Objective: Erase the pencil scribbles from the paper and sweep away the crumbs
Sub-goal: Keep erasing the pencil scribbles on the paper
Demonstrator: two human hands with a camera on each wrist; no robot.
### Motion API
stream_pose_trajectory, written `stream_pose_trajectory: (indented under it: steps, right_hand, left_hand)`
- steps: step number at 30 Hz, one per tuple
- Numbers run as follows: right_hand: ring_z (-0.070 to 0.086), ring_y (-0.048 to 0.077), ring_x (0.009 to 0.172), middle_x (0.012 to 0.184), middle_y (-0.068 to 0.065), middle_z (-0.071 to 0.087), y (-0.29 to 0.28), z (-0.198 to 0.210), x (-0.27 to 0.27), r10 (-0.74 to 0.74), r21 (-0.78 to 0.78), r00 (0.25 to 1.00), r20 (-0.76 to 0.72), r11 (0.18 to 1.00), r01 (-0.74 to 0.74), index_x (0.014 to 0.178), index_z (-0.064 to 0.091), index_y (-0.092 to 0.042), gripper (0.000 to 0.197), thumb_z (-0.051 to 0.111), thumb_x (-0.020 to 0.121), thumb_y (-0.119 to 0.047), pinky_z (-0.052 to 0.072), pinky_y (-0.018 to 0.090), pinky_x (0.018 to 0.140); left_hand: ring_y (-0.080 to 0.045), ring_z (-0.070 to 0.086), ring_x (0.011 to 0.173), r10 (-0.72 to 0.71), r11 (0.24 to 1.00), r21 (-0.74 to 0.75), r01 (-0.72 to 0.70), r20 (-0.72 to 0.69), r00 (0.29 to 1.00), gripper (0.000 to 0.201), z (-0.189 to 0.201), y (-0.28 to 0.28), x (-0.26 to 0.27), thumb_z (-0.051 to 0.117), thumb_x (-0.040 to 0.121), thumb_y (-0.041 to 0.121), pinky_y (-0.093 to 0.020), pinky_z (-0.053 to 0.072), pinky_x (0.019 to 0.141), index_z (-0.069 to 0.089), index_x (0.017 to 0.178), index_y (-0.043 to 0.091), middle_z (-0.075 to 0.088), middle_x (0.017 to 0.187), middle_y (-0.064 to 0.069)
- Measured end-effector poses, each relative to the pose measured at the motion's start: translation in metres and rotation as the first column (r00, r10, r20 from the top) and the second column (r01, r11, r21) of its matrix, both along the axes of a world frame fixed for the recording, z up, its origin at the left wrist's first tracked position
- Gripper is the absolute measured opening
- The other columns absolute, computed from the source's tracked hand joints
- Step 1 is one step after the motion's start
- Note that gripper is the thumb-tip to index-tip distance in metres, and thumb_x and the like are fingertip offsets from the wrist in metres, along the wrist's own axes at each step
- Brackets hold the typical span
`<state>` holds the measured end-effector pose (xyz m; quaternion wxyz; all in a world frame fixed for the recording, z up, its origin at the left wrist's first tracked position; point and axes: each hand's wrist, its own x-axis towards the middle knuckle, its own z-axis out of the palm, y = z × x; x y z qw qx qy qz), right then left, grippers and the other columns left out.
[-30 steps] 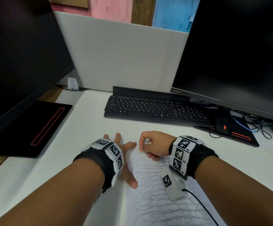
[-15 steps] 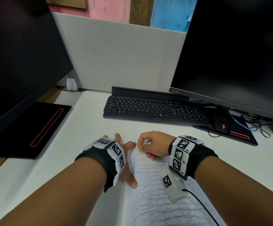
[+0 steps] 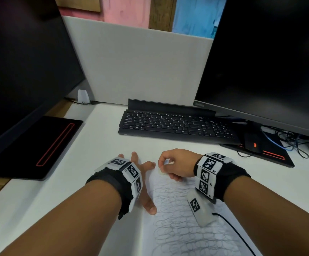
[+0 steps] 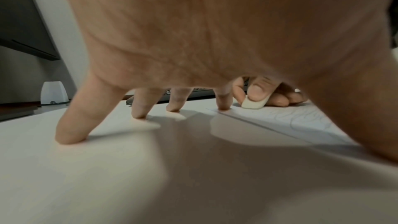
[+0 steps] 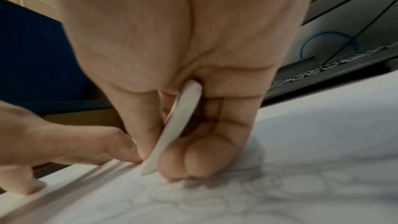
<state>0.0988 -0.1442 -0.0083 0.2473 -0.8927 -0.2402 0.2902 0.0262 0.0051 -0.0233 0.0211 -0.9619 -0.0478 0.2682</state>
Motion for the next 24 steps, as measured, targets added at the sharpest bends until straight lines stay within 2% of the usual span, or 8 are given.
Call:
stream_pose_trajectory:
  steps: [3, 7, 11, 15, 19, 22, 24]
  right_hand:
    - [0.054, 0.017, 0.053, 0.069, 0.007, 0.062, 0.0015, 0.001, -0.0018, 0.075, -0.039, 0.994, -0.083, 0.996, -0.078, 0.091, 0.061, -0.021, 0.009, 0.057, 0.095, -0.015, 0.049, 0.023, 0.053]
    - [0.051, 0.012, 0.047, 0.067, 0.006, 0.061, -0.0017, 0.0007, 0.0017, 0.015, -0.01, 1.0, 0.006, 1.0, -0.015, 0.092, 0.061, -0.021, 0.009, 0.055, 0.096, -0.015, 0.046, 0.019, 0.047]
    - [0.055, 0.015, 0.052, 0.068, 0.005, 0.062, -0.0002, -0.0001, -0.0008, 0.09, -0.036, 0.994, -0.064, 0.995, -0.092, 0.092, 0.061, -0.022, 0.008, 0.056, 0.096, -0.016, 0.049, 0.023, 0.053]
    - [0.05, 0.006, 0.04, 0.067, 0.004, 0.061, -0.0028, -0.0006, 0.0044, 0.036, -0.016, 0.998, 0.061, 0.999, -0.035, 0.092, 0.061, -0.021, 0.01, 0.054, 0.096, -0.015, 0.043, 0.017, 0.045]
    - [0.055, 0.016, 0.054, 0.068, 0.004, 0.062, -0.001, 0.0, 0.0016, 0.116, -0.048, 0.991, -0.071, 0.992, -0.12, 0.093, 0.062, -0.022, 0.007, 0.058, 0.095, -0.016, 0.05, 0.025, 0.057]
    - [0.051, 0.006, 0.044, 0.066, 0.001, 0.061, -0.0034, -0.0008, 0.0059, 0.065, -0.043, 0.995, 0.074, 0.997, -0.062, 0.092, 0.062, -0.024, 0.009, 0.057, 0.095, -0.018, 0.046, 0.018, 0.051]
    - [0.05, 0.007, 0.043, 0.064, -0.001, 0.06, -0.0041, -0.0003, 0.0061, 0.105, -0.071, 0.993, 0.054, 0.992, -0.101, 0.096, 0.062, -0.024, 0.006, 0.057, 0.095, -0.02, 0.047, 0.019, 0.053]
  left_hand:
    - [-0.048, 0.014, 0.139, -0.003, 1.0, -0.006, 0.003, -0.001, 1.0, 0.128, 0.0009, 0.0003, -0.0003, 0.079, 0.047, 0.076, -0.061, 0.033, 0.107, 0.002, 0.147, 0.054, 0.01, 0.151, -0.008]
    - [-0.048, 0.011, 0.14, -0.006, 1.0, -0.004, 0.006, 0.007, 1.0, 0.13, 0.0, -0.0003, -0.0013, 0.078, 0.047, 0.078, -0.062, 0.03, 0.109, -0.001, 0.148, 0.054, 0.009, 0.152, -0.007]
    - [-0.048, 0.013, 0.139, -0.011, 1.0, -0.006, 0.011, 0.007, 1.0, 0.128, 0.0019, 0.0006, -0.0011, 0.078, 0.047, 0.077, -0.06, 0.032, 0.109, 0.002, 0.147, 0.054, 0.007, 0.153, -0.008]
    - [-0.049, 0.012, 0.14, -0.013, 1.0, 0.011, 0.013, 0.002, 1.0, 0.13, 0.0002, 0.0004, -0.0005, 0.077, 0.047, 0.079, -0.061, 0.03, 0.109, -0.002, 0.148, 0.054, 0.007, 0.152, -0.007]
    - [-0.05, 0.013, 0.139, -0.008, 1.0, 0.007, 0.008, -0.009, 1.0, 0.129, 0.001, -0.0003, 0.0001, 0.078, 0.048, 0.077, -0.061, 0.031, 0.108, -0.001, 0.147, 0.055, 0.006, 0.153, -0.01]
    - [-0.05, 0.008, 0.142, -0.012, 1.0, 0.013, 0.012, 0.001, 1.0, 0.13, 0.0005, -0.0006, 0.0005, 0.076, 0.048, 0.079, -0.062, 0.027, 0.111, -0.004, 0.148, 0.054, 0.002, 0.156, -0.009]
    - [-0.05, 0.007, 0.142, -0.011, 1.0, 0.019, 0.011, -0.002, 1.0, 0.131, 0.001, 0.0001, 0.0001, 0.076, 0.048, 0.079, -0.062, 0.027, 0.111, -0.005, 0.147, 0.055, -0.001, 0.157, -0.009]
